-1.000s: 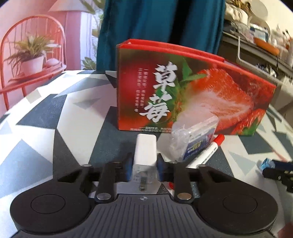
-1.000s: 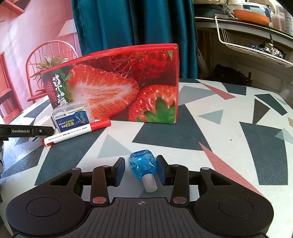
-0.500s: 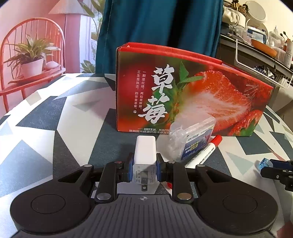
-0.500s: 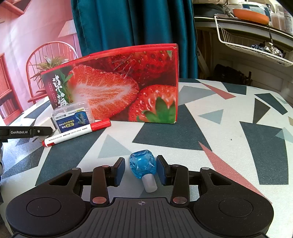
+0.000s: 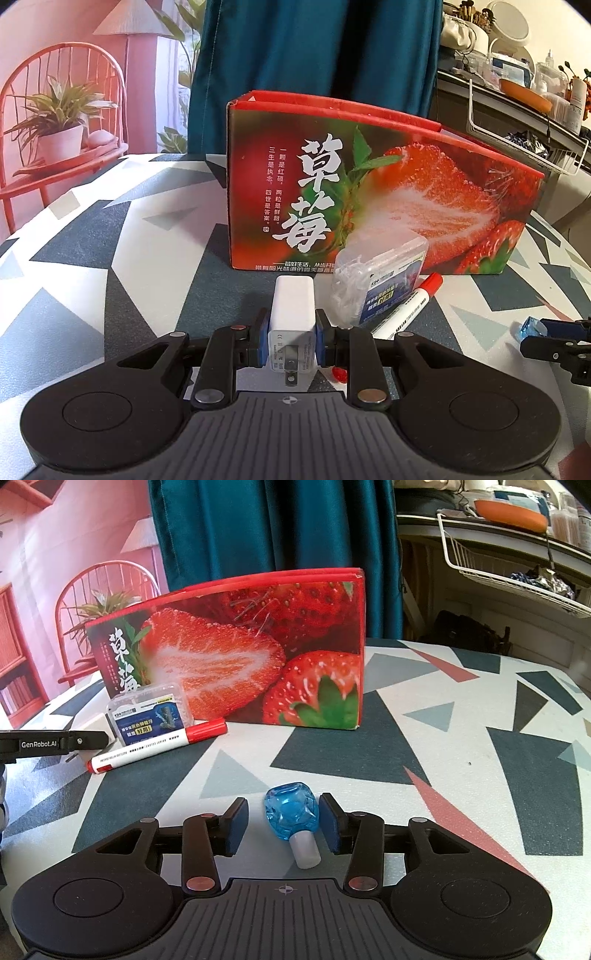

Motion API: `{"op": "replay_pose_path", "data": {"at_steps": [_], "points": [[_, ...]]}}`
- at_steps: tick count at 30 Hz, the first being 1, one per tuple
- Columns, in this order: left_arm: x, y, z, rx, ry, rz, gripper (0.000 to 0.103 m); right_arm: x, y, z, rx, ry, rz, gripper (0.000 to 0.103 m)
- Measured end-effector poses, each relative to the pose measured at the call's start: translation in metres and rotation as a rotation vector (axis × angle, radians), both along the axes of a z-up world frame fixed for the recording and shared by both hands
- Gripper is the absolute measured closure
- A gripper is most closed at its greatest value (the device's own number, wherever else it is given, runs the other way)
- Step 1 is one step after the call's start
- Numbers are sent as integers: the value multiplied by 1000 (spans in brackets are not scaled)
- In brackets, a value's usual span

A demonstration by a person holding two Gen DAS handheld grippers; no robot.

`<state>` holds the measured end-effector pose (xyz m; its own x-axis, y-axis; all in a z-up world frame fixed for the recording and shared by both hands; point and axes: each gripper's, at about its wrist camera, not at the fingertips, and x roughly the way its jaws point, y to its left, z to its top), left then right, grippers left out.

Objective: Organize rigid objects
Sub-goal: 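Hold the white charger in the left gripper while the right gripper grasps the blue bottle, then carry the charger with the left gripper while the right gripper carries the bottle over the box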

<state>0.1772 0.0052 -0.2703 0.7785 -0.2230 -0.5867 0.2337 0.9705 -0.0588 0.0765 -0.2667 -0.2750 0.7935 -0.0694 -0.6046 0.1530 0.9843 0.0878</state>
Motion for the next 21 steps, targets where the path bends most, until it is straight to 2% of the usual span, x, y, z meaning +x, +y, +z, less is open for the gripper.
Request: {"op": "replay_pose_path", "data": {"at_steps": [6,9,15,21], "points": [[-4,2,3,-10,-27,9,78,2,3,0,-38,10,-20,74],[-5,5,7,-26,-29,6,78,1,-1,0,-17,4,-23,74],[-12,10,17,-56,-43,14,78,1,5,0,-60,10,-24,75],[-25,8,36,-56,-95,-1,78,-3,8,5,-80,-2,-34,75]]}}
